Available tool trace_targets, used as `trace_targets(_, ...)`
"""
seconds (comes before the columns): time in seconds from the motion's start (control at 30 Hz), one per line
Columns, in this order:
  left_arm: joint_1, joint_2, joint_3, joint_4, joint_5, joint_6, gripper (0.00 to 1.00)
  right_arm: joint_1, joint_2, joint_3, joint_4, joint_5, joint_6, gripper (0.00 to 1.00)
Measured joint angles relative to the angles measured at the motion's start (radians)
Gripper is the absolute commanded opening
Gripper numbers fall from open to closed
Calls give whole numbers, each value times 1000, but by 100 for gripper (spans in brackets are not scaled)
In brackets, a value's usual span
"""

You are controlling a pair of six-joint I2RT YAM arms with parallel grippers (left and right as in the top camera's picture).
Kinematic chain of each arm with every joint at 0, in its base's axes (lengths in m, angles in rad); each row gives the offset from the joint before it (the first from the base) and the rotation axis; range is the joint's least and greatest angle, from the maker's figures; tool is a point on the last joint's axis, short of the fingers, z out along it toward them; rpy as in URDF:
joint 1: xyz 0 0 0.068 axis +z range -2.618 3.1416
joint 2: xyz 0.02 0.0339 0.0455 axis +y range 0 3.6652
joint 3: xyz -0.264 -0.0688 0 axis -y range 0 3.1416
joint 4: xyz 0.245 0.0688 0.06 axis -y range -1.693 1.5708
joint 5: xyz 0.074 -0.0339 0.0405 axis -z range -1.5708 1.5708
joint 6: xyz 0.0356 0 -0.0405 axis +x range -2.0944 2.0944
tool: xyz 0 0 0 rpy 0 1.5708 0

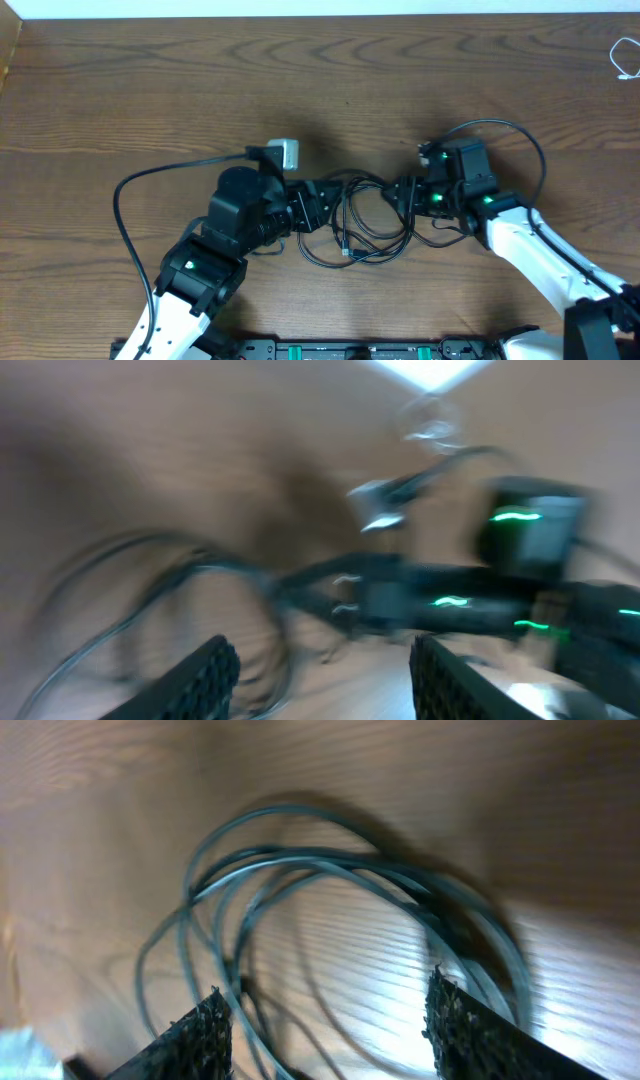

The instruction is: Untangle cables

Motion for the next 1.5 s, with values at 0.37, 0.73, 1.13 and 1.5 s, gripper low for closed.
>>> trace_targets(0.37,3,51,0,-104,-239,-74,59,34,133,-1,119,95,-139,61)
trace_targets(0.73,3,191,0,-105,-190,-102,59,131,148,0,43,226,-217,22)
trace_targets(1.13,3,191,0,-104,-170,-104,59,166,216,25,73,224,-176,1)
trace_targets(1.5,3,191,0,-104,-81,-38,86,-216,108,8,495,-504,-73,1)
